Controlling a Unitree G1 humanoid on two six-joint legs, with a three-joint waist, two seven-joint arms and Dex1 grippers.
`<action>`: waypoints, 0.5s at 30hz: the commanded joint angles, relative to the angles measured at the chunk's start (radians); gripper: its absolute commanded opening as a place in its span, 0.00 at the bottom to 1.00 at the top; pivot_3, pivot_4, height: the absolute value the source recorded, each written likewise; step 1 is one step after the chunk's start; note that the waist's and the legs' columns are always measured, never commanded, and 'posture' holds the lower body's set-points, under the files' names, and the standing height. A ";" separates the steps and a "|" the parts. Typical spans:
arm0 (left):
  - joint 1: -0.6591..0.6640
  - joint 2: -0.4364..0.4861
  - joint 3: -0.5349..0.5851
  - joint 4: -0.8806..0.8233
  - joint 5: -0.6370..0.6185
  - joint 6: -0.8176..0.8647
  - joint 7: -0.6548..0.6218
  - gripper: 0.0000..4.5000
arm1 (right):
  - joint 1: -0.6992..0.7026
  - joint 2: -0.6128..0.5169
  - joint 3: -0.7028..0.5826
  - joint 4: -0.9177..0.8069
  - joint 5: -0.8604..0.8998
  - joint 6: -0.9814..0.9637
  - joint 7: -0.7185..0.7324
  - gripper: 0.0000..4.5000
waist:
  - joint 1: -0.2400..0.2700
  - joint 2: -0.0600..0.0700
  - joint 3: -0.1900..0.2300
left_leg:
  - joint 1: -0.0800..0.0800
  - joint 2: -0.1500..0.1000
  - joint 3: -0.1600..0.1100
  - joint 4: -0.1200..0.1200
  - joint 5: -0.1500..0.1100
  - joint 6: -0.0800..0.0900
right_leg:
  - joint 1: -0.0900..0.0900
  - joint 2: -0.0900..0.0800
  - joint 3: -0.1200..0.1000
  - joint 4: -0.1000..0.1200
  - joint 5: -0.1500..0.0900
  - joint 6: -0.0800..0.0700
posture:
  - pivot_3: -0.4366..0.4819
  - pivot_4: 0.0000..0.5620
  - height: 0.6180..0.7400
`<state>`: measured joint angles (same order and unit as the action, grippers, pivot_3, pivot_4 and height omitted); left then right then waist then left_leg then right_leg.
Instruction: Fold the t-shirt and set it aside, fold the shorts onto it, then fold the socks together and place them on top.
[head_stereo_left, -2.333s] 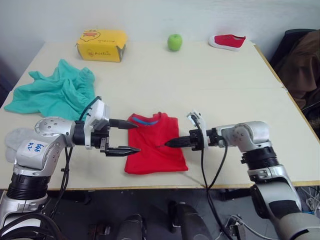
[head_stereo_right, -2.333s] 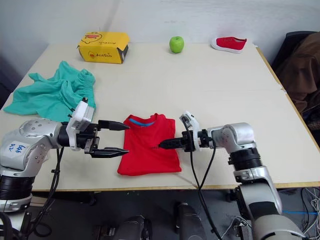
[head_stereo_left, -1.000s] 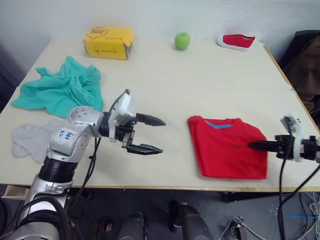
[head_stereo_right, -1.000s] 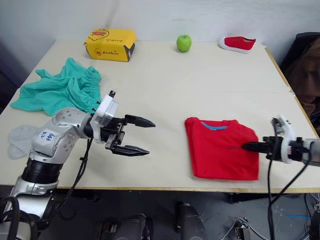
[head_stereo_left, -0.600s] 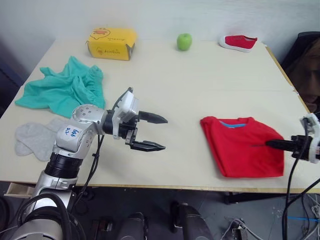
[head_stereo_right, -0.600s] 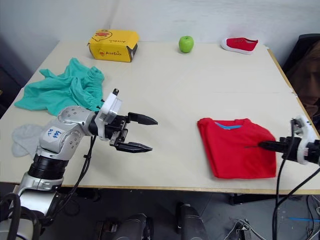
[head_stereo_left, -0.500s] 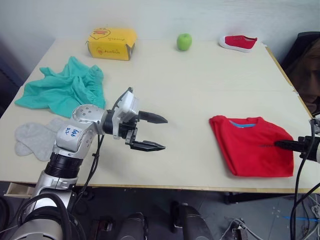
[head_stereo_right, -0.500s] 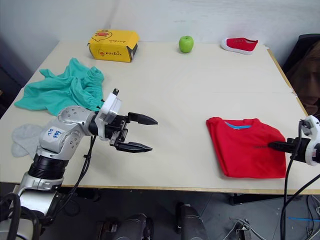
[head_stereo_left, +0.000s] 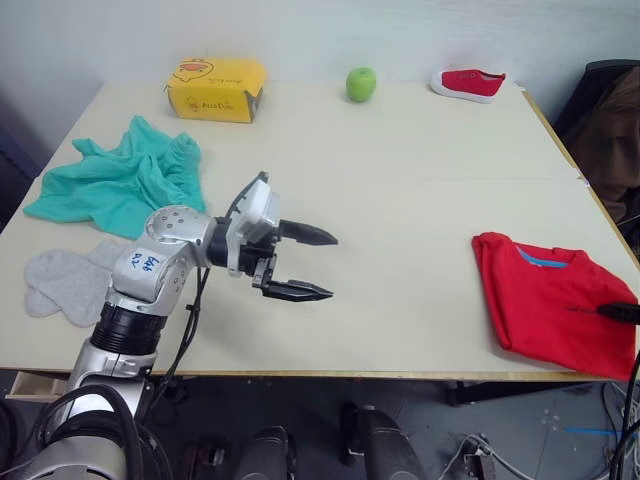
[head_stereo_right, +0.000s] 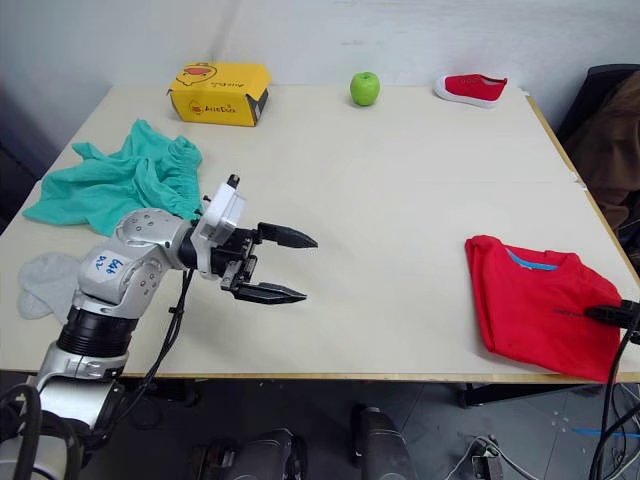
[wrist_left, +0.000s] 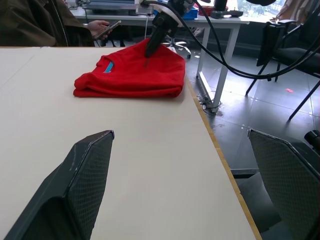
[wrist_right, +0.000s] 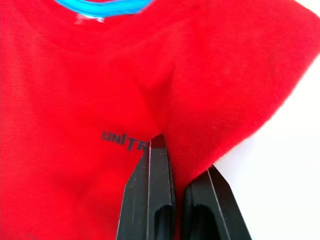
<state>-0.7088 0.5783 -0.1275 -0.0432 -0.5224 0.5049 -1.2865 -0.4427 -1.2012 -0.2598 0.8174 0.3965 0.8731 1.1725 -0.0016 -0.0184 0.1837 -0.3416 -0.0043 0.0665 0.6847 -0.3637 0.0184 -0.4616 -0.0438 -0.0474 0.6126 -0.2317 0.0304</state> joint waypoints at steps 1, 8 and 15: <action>-0.007 -0.002 0.024 -0.049 -0.036 0.018 0.004 1.00 | 0.023 0.008 -0.095 -0.077 0.049 0.012 -0.025 0.24 | 0.001 0.000 0.000 | 0.000 0.000 0.000 0.000 0.000 0.000 | 0.000 0.000 0.000 0.000 0.000 0.000 | 0.48 0.27 1.00; -0.002 0.003 0.040 -0.053 -0.035 0.024 0.019 1.00 | 0.180 -0.077 -0.220 -0.156 0.004 -0.138 -0.040 0.76 | 0.015 0.001 0.000 | 0.001 0.000 0.000 0.000 0.000 0.000 | 0.001 0.000 0.000 0.000 0.000 0.000 | 0.48 0.27 1.00; 0.033 0.039 0.111 -0.050 -0.039 0.035 0.057 1.00 | 0.198 -0.130 -0.421 -0.320 0.068 -0.247 -0.011 0.99 | 0.000 0.001 0.000 | 0.003 0.000 0.002 0.000 0.000 -0.001 | 0.002 0.001 0.002 0.000 0.000 0.000 | 0.48 0.27 1.00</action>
<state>-0.6819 0.6035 -0.0560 -0.0680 -0.5340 0.5382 -1.2422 -0.2082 -1.2998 -0.6099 0.5966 0.4038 0.6119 1.1456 -0.0015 -0.0172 0.1834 -0.3385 -0.0040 0.0683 0.6842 -0.3642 0.0174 -0.4596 -0.0423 -0.0453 0.6130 -0.2318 0.0305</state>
